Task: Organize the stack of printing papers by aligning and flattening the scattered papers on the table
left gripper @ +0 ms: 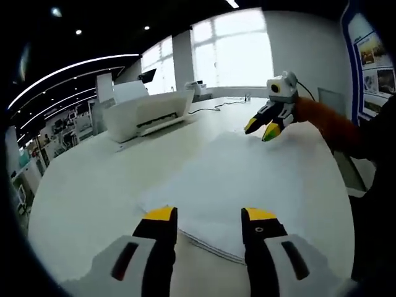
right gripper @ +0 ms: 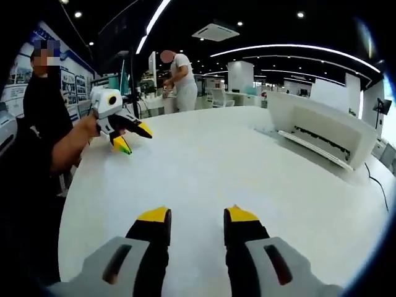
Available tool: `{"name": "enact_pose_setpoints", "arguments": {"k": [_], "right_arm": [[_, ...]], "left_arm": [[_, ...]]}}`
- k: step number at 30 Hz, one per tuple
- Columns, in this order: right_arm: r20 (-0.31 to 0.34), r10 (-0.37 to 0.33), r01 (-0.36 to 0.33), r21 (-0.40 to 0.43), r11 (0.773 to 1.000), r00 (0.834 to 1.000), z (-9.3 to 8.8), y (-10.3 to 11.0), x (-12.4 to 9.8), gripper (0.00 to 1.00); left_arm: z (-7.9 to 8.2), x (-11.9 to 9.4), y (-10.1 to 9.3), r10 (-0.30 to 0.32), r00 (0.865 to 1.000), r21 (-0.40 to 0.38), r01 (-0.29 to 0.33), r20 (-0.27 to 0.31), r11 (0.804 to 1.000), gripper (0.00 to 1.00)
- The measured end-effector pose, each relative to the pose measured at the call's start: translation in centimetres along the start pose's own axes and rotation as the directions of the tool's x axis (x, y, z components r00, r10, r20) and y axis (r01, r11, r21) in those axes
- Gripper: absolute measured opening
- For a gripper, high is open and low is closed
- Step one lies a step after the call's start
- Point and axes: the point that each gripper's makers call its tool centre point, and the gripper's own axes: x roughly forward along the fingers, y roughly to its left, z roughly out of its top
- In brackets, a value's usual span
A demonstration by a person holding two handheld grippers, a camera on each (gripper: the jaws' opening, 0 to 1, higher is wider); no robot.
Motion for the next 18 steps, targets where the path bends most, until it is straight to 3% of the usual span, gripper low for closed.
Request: {"name": "enact_pose_setpoints", "arguments": {"k": [12, 18], "right_arm": [[-0.039, -0.02, 0.021, 0.012, 1.0, 0.999, -1.0, 0.9, -3.4, 0.34], [-0.027, -0.032, 0.032, 0.025, 0.999, 0.999, -1.3, 1.2, -4.5, 0.35]], "left_arm": [[0.1, -3.3, -1.0, -0.024, 0.999, -0.045, 0.025, 0.023, 0.999, 0.5], [-0.4, -5.5, -1.0, -0.014, 1.0, -0.046, 0.015, 0.018, 0.999, 0.51]]}}
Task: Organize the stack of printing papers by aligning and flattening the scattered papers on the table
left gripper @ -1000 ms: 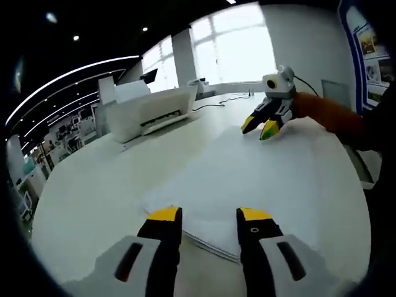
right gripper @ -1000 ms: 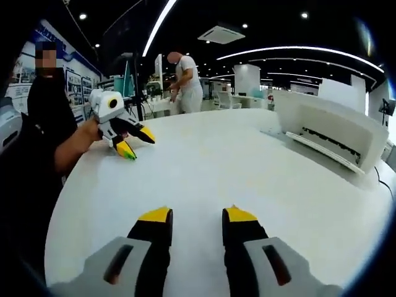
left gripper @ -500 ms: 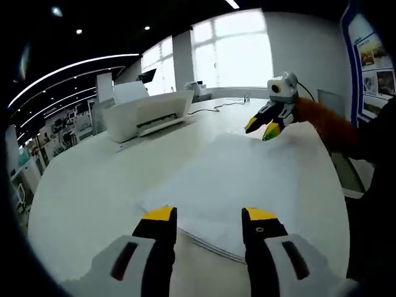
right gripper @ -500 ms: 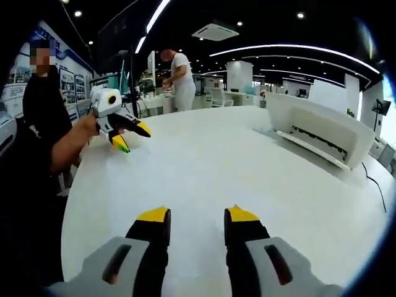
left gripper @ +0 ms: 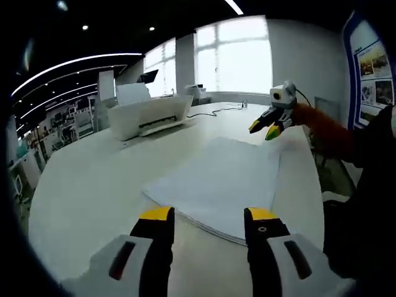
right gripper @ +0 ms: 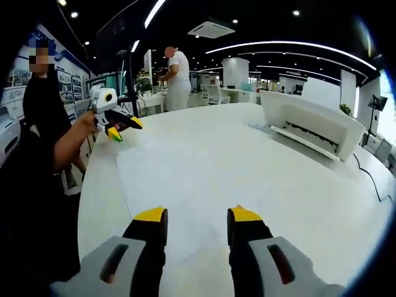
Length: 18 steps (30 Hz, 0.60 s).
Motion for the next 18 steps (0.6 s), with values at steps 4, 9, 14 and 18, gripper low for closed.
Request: {"name": "enact_pose_setpoints", "arguments": {"k": [4, 9, 14, 18], "right_arm": [[-0.002, -0.005, 0.005, 0.007, 1.0, 1.0, -0.3, 0.2, -0.7, 0.36], [0.016, -0.011, 0.011, -0.005, 1.0, 1.0, -0.3, 1.1, -1.7, 0.38], [0.059, -0.012, 0.013, -0.02, 1.0, 0.998, -0.2, 2.4, -3.3, 0.38], [0.077, -0.02, 0.021, -0.012, 1.0, 0.997, -0.5, 3.1, -4.3, 0.38]], "left_arm": [[-0.1, -1.6, 0.1, 0.02, 1.0, -0.014, -0.02, 0.011, 1.0, 0.5], [-0.5, -3.6, -0.4, 0.034, 0.999, -0.018, -0.034, 0.014, 0.999, 0.51], [-0.8, -5.9, -1.8, 0.044, 0.998, -0.039, -0.042, 0.048, 0.998, 0.5], [-1.4, -7.5, -1.5, 0.078, 0.996, -0.035, -0.076, 0.049, 0.996, 0.5]]}}
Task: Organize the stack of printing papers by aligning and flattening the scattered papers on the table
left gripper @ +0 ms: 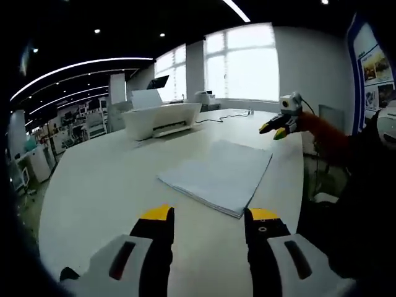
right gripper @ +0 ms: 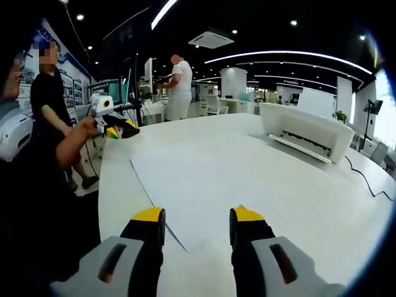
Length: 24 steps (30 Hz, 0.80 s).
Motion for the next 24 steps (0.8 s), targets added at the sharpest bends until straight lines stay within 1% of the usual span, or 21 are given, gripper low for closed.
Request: {"name": "enact_pose_setpoints", "arguments": {"k": [9, 11, 14, 20, 24], "right_arm": [[0.019, -0.054, 0.054, 0.006, 0.999, 0.998, -0.5, 0.7, -2.2, 0.38], [0.024, -0.067, 0.067, 0.004, 0.998, 0.997, -0.7, 0.9, -2.6, 0.38], [0.039, -0.091, 0.09, 0.011, 0.996, 0.995, -0.8, 1.0, -3.3, 0.38], [0.071, -0.13, 0.128, 0.026, 0.991, 0.989, -0.9, 1.4, -4.7, 0.38], [0.095, -0.159, 0.155, 0.045, 0.987, 0.983, -1.1, 1.4, -5.6, 0.37]], "left_arm": [[-1.1, -3.1, 0.6, 0.05, 0.999, -0.02, -0.05, 0.013, 0.999, 0.5], [-1.4, -3.9, 0.5, 0.062, 0.998, -0.035, -0.061, 0.023, 0.997, 0.5], [-1.8, -5.1, 0.3, 0.08, 0.996, -0.046, -0.079, 0.031, 0.996, 0.5], [-2.5, -7.4, -0.5, 0.116, 0.993, -0.047, -0.115, 0.027, 0.992, 0.5], [-3.2, -8.5, -0.7, 0.149, 0.989, -0.054, -0.148, 0.018, 0.987, 0.5]]}}
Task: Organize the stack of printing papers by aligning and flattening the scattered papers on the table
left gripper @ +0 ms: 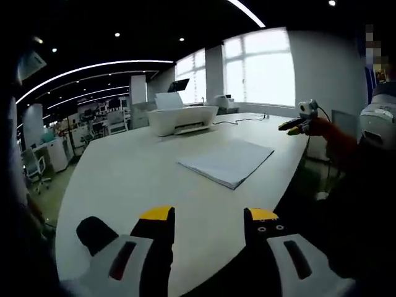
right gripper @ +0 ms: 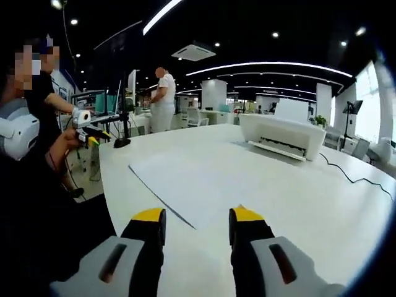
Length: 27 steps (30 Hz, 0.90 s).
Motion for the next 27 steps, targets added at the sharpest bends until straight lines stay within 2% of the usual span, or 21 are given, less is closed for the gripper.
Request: {"name": "enact_pose_setpoints", "arguments": {"k": [7, 10, 12, 17, 27], "right_arm": [[0.042, -0.046, 0.046, -0.001, 0.999, 0.998, -0.6, 0.5, -1.6, 0.37], [0.096, -0.061, 0.056, 0.049, 0.997, 0.994, -0.6, 0.5, -1.8, 0.37], [0.108, -0.061, 0.055, 0.054, 0.997, 0.992, -0.9, 0.5, -1.8, 0.37], [0.078, -0.064, 0.062, 0.035, 0.997, 0.995, -1.2, 0.5, -1.3, 0.37], [0.077, -0.039, 0.037, 0.015, 0.999, 0.996, -0.6, 1.4, -0.9, 0.36]], "left_arm": [[-0.8, -2.0, 0.0, 0.049, 0.998, -0.033, -0.048, 0.029, 0.998, 0.49], [-1.3, -2.6, 0.2, 0.069, 0.997, -0.046, -0.067, 0.036, 0.997, 0.48], [-1.5, -2.8, 0.3, 0.074, 0.996, -0.059, -0.071, 0.045, 0.996, 0.48], [-1.4, -2.7, 0.3, 0.068, 0.997, -0.069, -0.065, 0.048, 0.995, 0.48], [-1.4, -2.5, 0.2, 0.063, 0.997, -0.069, -0.059, 0.052, 0.996, 0.48]]}}
